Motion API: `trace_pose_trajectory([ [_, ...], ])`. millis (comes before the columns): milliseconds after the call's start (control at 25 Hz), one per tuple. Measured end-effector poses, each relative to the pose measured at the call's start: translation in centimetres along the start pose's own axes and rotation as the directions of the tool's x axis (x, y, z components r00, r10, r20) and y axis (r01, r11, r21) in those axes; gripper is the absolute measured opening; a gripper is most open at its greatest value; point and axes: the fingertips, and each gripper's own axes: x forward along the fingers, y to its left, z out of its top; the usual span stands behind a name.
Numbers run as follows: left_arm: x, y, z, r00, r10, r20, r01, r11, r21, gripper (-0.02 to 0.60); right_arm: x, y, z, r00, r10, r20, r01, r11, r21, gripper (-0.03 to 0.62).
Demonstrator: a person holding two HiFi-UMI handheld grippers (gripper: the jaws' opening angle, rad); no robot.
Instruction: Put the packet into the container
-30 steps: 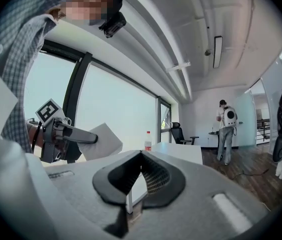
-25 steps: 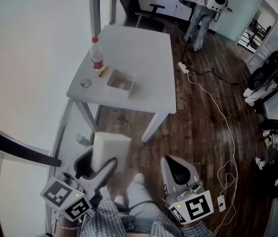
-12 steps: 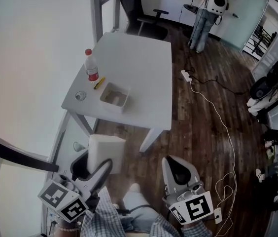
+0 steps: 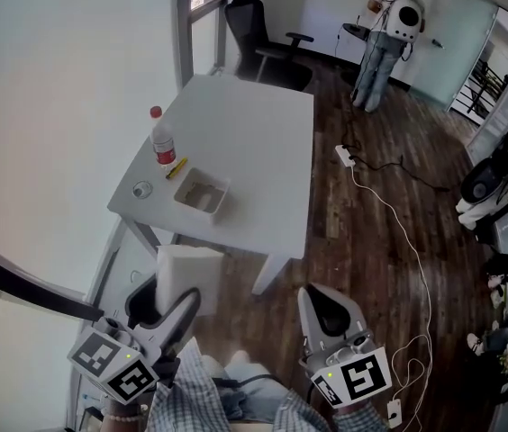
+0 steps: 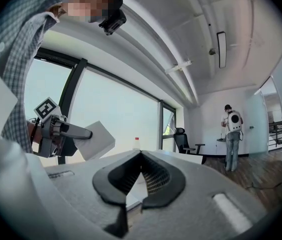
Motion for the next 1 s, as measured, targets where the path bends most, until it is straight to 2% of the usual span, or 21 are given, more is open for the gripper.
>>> trace_pose_trajectory([
  [520, 2.0, -0.2, 1.0, 1.0, 0.013, 0.02, -0.013, 1.0, 0.017, 0.268, 0.1, -2.7, -0.4, 1.0, -0.026, 0.011, 0.025, 1.0, 0.017, 0.0],
  [720, 2.7, 0.8, 1.0, 1.0, 0.02, 0.019, -0.02, 1.0, 0.009, 0.268, 1.3, -3.1, -0.8, 1.0, -0.022, -0.003, 0.022, 1.0, 0.01, 0.0],
  [1000, 5.0, 2.6, 1.3, 1.0, 0.012, -0.005, -0.012, 1.0, -0.004, 0.268, 2.6, -4.8, -1.3, 0.998, -0.057, -0.034, 0.057, 0.998, 0.012, 0.0],
])
